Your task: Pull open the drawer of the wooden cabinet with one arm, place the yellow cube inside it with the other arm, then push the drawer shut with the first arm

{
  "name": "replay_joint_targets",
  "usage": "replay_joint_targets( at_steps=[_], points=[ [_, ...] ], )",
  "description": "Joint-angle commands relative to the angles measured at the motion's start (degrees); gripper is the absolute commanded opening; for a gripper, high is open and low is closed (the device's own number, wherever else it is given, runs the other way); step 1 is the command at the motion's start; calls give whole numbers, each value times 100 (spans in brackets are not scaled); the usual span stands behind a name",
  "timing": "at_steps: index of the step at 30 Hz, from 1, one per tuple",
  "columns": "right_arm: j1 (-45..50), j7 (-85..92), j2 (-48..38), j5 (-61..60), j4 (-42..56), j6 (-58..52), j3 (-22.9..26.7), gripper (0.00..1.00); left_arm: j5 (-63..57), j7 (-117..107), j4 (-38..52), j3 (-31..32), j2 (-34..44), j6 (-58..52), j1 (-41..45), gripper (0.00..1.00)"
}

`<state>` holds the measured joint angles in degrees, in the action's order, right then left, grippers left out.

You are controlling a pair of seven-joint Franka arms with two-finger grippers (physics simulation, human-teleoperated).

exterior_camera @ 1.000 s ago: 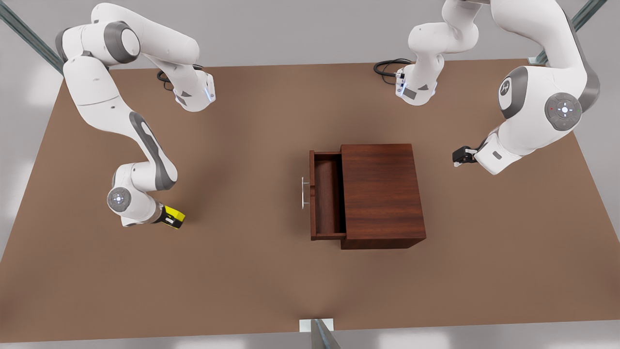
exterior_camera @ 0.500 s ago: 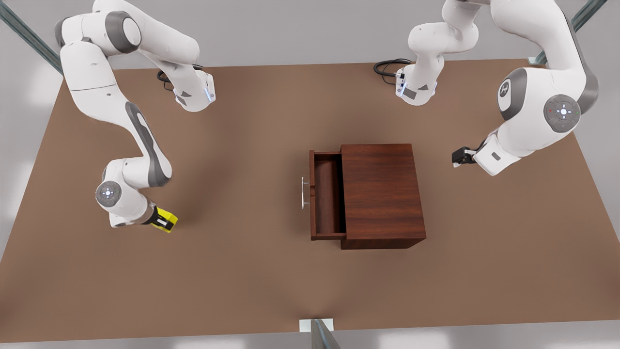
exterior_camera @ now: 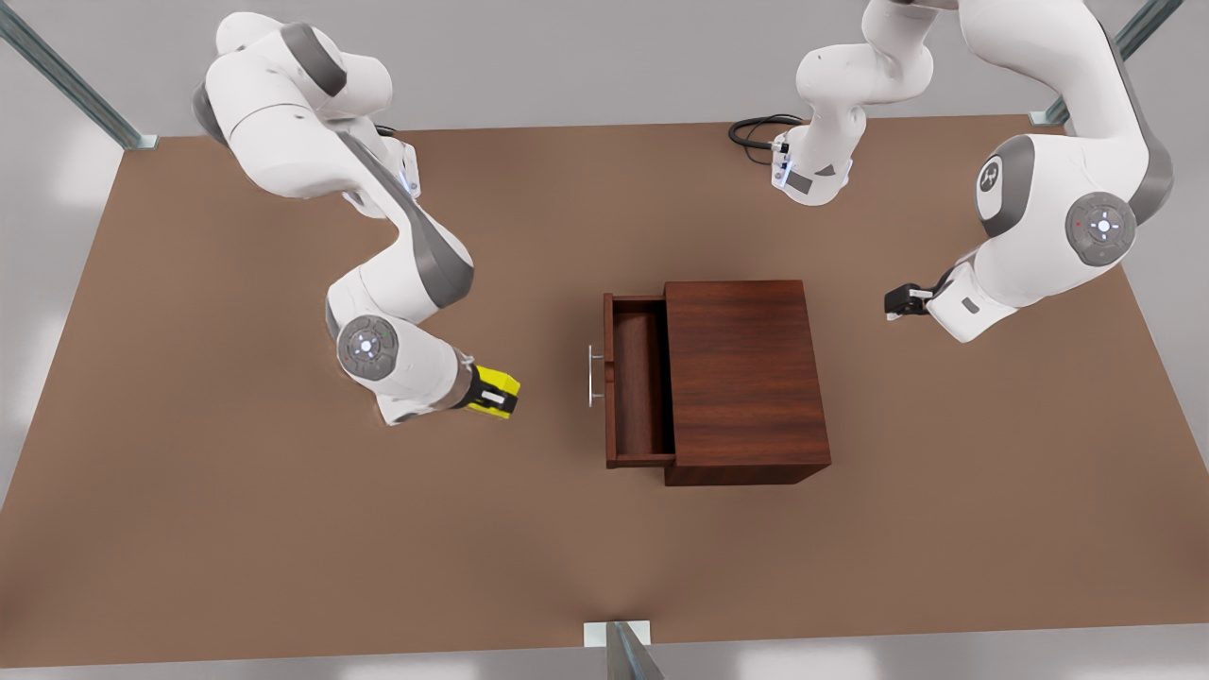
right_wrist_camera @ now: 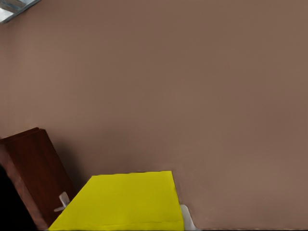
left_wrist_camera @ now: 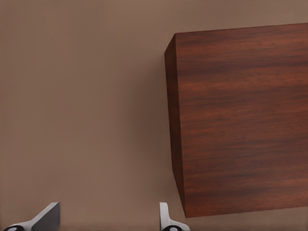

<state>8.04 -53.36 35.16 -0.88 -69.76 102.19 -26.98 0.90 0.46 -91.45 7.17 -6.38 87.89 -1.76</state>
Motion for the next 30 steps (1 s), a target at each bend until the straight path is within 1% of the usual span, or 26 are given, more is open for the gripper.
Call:
replay_joint_targets(
  at_steps=[1,2,4,8,9,11,17,25,26,27,30],
  points=[
    [505,-4507,315,-255,525,-481,0,48,-2,-2,4,3,6,-18,1,100],
    [769,-4718,386,-255,604,-24,0,48,-2,7,4,3,6,-18,0,100],
    [1024,-4762,535,-263,806,187,8,48,-2,-2,4,3,6,-18,1,100],
    [1666,-4991,957,-263,1289,1092,-36,49,-11,7,4,3,14,-18,9,100],
    [1789,-4973,1019,-263,1307,1391,0,49,-19,-2,4,3,6,-18,9,100],
    [1947,-4938,1221,-246,1299,1602,70,48,-19,7,4,3,14,-18,9,100],
    [1807,-4894,1089,-184,1202,1234,140,48,-19,6,4,12,14,-18,9,100],
    [1824,-4903,1115,-8,1035,1225,123,48,-19,-2,-13,12,14,-27,18,100],
    [1824,-4912,1115,-8,1026,1225,123,52,-19,-2,-13,12,14,-27,18,100],
    [1842,-4982,1124,-8,1026,1225,123,100,-19,-2,-13,12,14,-27,18,100],
    [1833,-4964,1115,-8,1026,1216,123,100,-19,-2,-13,12,14,-27,18,100]
  ],
)
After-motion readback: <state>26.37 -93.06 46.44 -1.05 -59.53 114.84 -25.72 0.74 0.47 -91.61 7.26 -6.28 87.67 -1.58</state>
